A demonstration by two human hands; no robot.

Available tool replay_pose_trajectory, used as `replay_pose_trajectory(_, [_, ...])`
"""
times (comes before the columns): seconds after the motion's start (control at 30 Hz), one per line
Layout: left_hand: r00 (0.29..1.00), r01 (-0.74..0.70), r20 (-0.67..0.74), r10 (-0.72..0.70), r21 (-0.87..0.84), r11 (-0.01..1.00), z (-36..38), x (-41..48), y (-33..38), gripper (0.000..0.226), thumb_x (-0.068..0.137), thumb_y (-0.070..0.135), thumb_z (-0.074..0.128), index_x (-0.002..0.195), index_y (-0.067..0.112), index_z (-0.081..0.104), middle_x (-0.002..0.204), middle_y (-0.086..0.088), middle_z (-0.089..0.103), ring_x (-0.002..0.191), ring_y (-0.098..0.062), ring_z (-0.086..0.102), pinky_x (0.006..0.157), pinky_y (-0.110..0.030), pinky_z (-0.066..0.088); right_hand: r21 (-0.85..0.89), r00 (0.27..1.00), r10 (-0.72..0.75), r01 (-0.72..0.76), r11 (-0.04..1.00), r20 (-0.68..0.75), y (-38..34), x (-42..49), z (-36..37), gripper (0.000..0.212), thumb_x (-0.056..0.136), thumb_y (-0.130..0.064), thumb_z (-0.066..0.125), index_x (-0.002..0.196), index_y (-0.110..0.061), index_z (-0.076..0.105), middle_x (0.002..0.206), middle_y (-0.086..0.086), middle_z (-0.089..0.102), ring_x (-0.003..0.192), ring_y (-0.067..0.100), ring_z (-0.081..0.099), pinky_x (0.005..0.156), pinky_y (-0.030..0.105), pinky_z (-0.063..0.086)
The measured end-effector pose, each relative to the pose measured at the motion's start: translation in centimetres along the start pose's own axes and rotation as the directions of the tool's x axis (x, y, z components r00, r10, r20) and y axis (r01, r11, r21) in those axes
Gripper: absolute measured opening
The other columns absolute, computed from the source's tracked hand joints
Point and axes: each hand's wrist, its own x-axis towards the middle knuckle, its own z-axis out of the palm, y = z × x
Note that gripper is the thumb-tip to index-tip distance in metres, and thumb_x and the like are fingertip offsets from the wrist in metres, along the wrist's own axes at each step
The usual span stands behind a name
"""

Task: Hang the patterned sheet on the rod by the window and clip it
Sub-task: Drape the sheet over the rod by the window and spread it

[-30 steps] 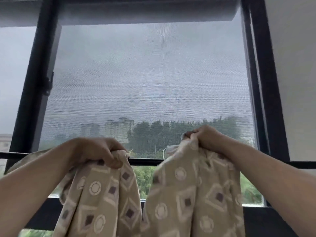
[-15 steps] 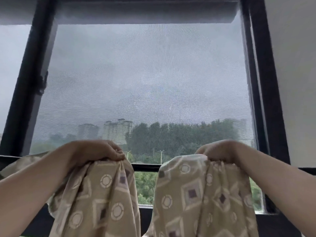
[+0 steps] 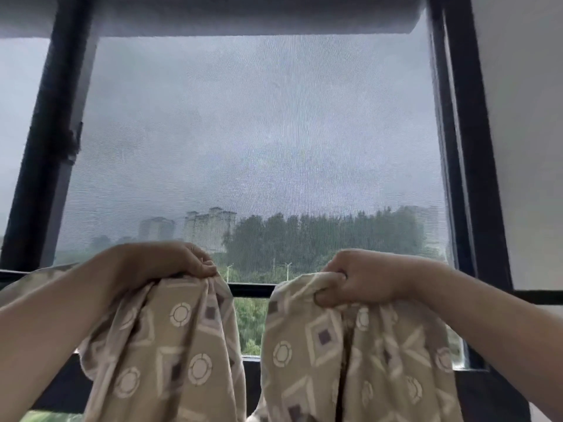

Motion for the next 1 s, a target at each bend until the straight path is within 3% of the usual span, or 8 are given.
replay_pose_trajectory(0.3, [0.999, 0.047, -0.019, -0.047, 0.035, 0.998, 0.3, -0.1, 0.8, 0.040, 0.045, 0.041, 0.089, 0.068, 0.014, 0.071, 0.069, -0.007, 0.064, 0.058, -0.015, 0.060, 0.058, -0.025, 0.048, 0.053, 0.901, 0.287, -0.286, 0.957, -0.325, 3.7, 3.4, -0.9, 0.045, 0.092, -0.040, 0.062, 0.057, -0.013, 0.052, 0.054, 0.000, 0.051, 0.056, 0.018, 0.052, 0.054, 0.028, 0.039])
replay_pose_trajectory(0.4, [0.997, 0.077, -0.027, -0.076, 0.039, 0.996, 0.5, -0.6, 1.0, 0.037, 0.048, 0.037, 0.088, 0.070, 0.013, 0.072, 0.073, -0.010, 0.065, 0.061, -0.017, 0.062, 0.060, -0.026, 0.049, -0.254, 0.883, 0.449, -0.469, 0.846, -0.136, 5.0, 3.8, -0.9, 0.026, 0.095, -0.024, 0.055, 0.088, -0.003, 0.068, 0.082, 0.006, 0.061, 0.082, 0.021, 0.053, 0.065, 0.026, 0.038])
replay_pose_trajectory(0.47, [0.995, 0.087, -0.055, -0.084, 0.045, 0.995, 0.7, -0.7, 1.2, 0.031, 0.050, 0.035, 0.086, 0.069, 0.014, 0.073, 0.073, -0.008, 0.067, 0.061, -0.016, 0.063, 0.060, -0.026, 0.049, -0.380, 0.879, 0.462, -0.388, 0.840, 0.122, 5.0, 3.9, -0.5, 0.020, 0.095, -0.016, 0.054, 0.094, -0.004, 0.069, 0.088, 0.004, 0.061, 0.087, 0.016, 0.049, 0.062, 0.024, 0.037])
replay_pose_trajectory(0.6, [0.991, 0.088, -0.104, -0.083, 0.047, 0.995, 1.0, -1.3, 1.5, 0.011, 0.066, 0.028, 0.073, 0.066, 0.016, 0.074, 0.071, -0.006, 0.067, 0.061, -0.014, 0.063, 0.061, -0.025, 0.048, 0.194, 0.954, 0.174, -0.224, 0.955, 0.244, 5.3, 3.0, -0.4, 0.016, 0.083, -0.005, 0.065, 0.073, -0.017, 0.069, 0.074, -0.007, 0.066, 0.072, 0.008, 0.058, 0.062, 0.021, 0.046])
replay_pose_trajectory(0.67, [0.991, 0.098, -0.094, -0.093, 0.049, 0.994, 1.0, -1.7, 1.8, 0.011, 0.069, 0.026, 0.070, 0.066, 0.016, 0.073, 0.071, -0.005, 0.067, 0.061, -0.013, 0.063, 0.060, -0.025, 0.048, 0.539, 0.947, 0.096, -0.256, 0.803, 0.307, 5.3, 2.3, -0.5, 0.010, 0.088, -0.020, 0.066, 0.088, -0.015, 0.075, 0.085, 0.004, 0.069, 0.075, 0.013, 0.062, 0.070, 0.026, 0.051])
replay_pose_trajectory(0.77, [0.991, 0.113, -0.080, -0.109, 0.058, 0.992, 1.2, -2.4, 2.2, 0.008, 0.071, 0.022, 0.070, 0.067, 0.015, 0.070, 0.068, -0.004, 0.065, 0.058, -0.012, 0.061, 0.058, -0.024, 0.048, 0.678, 0.912, 0.015, -0.316, 0.663, 0.410, 3.8, 1.6, -1.0, 0.060, 0.081, -0.060, 0.063, 0.117, -0.012, 0.069, 0.115, 0.021, 0.062, 0.100, 0.030, 0.061, 0.091, 0.035, 0.048])
replay_pose_trajectory(0.87, [0.990, 0.117, -0.088, -0.110, 0.071, 0.991, 1.3, -2.9, 2.4, 0.005, 0.074, 0.015, 0.071, 0.071, 0.013, 0.068, 0.066, -0.004, 0.065, 0.055, -0.011, 0.061, 0.053, -0.021, 0.047, 0.506, 0.861, -0.031, -0.269, 0.820, 0.508, -0.3, 0.2, -1.8, 0.087, 0.061, -0.066, 0.079, 0.122, -0.008, 0.060, 0.121, 0.013, 0.065, 0.112, 0.030, 0.061, 0.098, 0.041, 0.051])
replay_pose_trajectory(1.0, [0.991, 0.114, -0.075, -0.109, 0.056, 0.992, 0.8, -3.6, 2.5, 0.011, 0.082, 0.011, 0.067, 0.071, 0.012, 0.068, 0.067, -0.004, 0.066, 0.056, -0.011, 0.061, 0.055, -0.021, 0.048, -0.038, 0.948, 0.056, -0.046, 0.998, 0.313, -4.6, -0.8, -0.7, 0.034, 0.073, -0.054, 0.078, 0.093, -0.031, 0.062, 0.099, -0.014, 0.070, 0.094, 0.008, 0.067, 0.082, 0.023, 0.051])
